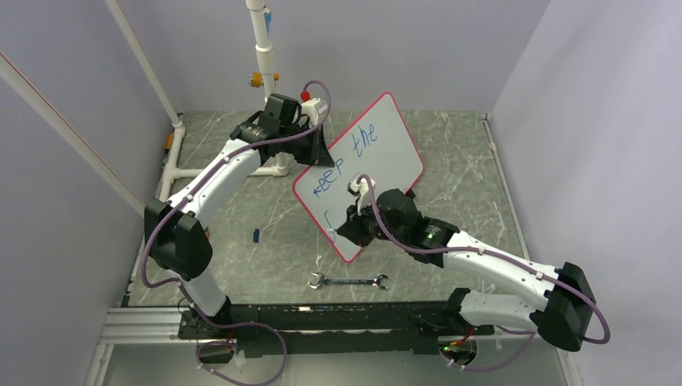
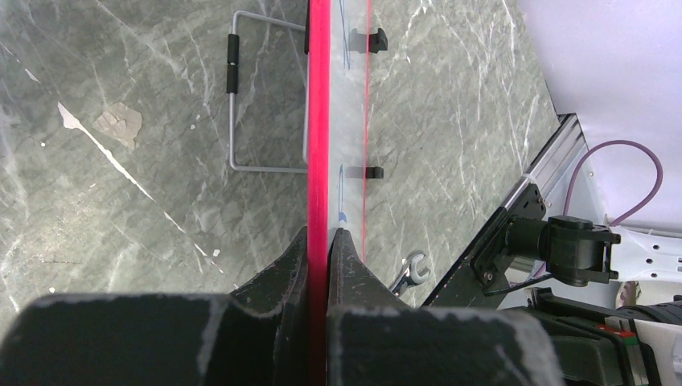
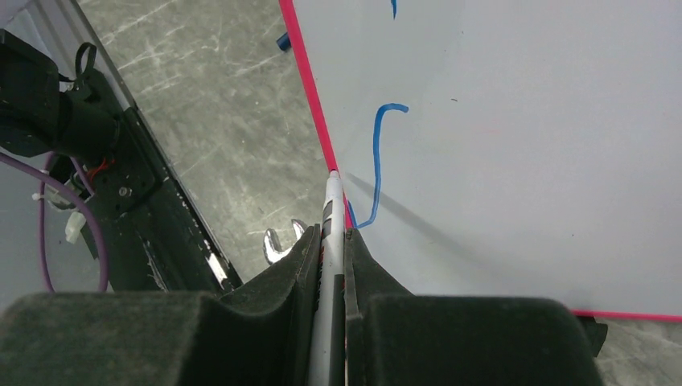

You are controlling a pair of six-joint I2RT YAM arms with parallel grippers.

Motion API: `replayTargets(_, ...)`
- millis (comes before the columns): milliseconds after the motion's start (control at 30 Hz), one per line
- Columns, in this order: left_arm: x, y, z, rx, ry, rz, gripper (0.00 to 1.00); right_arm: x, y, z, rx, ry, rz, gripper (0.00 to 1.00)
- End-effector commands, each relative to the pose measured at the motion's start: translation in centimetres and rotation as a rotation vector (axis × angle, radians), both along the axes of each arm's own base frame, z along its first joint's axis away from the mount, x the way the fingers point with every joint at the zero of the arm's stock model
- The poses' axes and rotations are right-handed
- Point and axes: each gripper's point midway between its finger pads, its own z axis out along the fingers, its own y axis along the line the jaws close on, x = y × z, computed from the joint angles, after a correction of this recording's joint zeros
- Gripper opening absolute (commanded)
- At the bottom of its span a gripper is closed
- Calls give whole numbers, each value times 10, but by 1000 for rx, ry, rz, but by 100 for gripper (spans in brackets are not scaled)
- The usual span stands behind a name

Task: Write a sentence on the whiteboard

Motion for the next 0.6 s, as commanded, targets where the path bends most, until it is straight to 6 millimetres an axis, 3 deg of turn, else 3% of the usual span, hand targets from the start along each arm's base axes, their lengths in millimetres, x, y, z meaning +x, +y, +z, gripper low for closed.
replayTargets(0, 31, 30, 1, 137, -163, 107, 0, 9, 6, 27, 59, -62, -22, 0)
replayTargets(367, 31, 30, 1, 138, -164, 108, 0, 21, 9, 8, 18, -44, -72, 0)
replayTargets(567, 31, 30, 1, 138, -163, 108, 0, 33, -1, 2, -34, -71, -141, 0)
